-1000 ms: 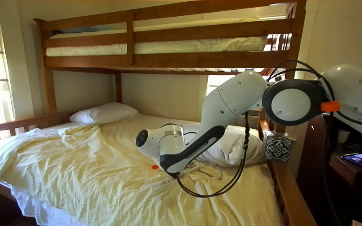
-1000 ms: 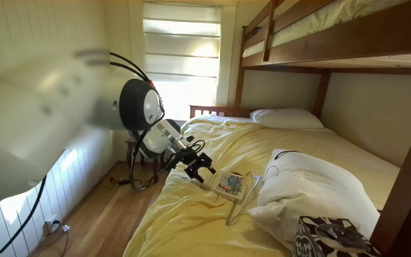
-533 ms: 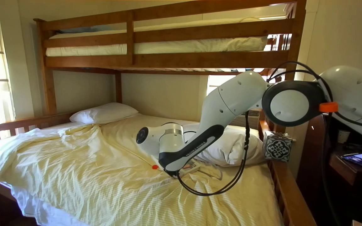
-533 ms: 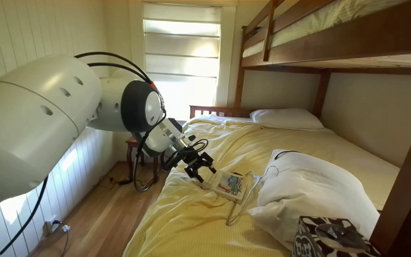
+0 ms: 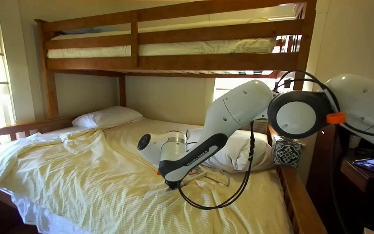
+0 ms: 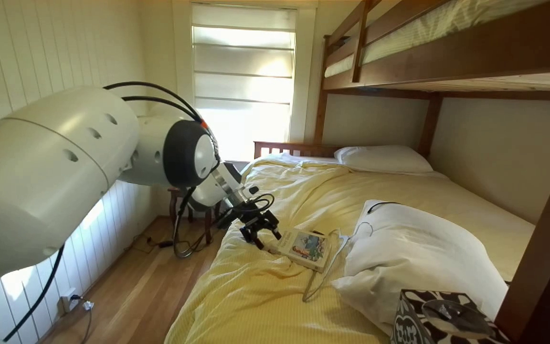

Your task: Put the book on the pillow

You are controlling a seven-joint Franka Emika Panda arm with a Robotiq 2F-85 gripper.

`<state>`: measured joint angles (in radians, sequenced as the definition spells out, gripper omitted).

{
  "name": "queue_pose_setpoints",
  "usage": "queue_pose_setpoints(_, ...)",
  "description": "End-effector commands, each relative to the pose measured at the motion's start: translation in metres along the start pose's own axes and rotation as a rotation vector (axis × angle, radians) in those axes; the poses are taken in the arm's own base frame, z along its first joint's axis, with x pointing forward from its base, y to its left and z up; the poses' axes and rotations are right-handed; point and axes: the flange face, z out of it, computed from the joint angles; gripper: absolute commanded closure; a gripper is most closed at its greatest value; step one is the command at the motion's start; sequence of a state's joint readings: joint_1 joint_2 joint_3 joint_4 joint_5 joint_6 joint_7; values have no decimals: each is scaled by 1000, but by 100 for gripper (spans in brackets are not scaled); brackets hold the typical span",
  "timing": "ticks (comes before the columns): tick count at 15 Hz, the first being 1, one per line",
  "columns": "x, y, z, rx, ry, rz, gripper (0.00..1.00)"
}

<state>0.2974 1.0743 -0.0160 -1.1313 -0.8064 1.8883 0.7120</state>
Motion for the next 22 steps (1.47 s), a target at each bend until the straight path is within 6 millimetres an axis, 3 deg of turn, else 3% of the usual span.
queue_pose_setpoints(1,19,-3,17,34,-11,-35,0)
queue_pose_setpoints(9,31,-3,52,-23,-62,-92,0)
queue_pose_setpoints(16,61,48,42,-2,16,-17,0)
queue_pose_setpoints(20,67,59,45,19,28,-24,5)
queue_pose_setpoints(21,68,62,44,25,33,-22,0)
queue_pose_setpoints(22,70,65,43,28,36,-19,2)
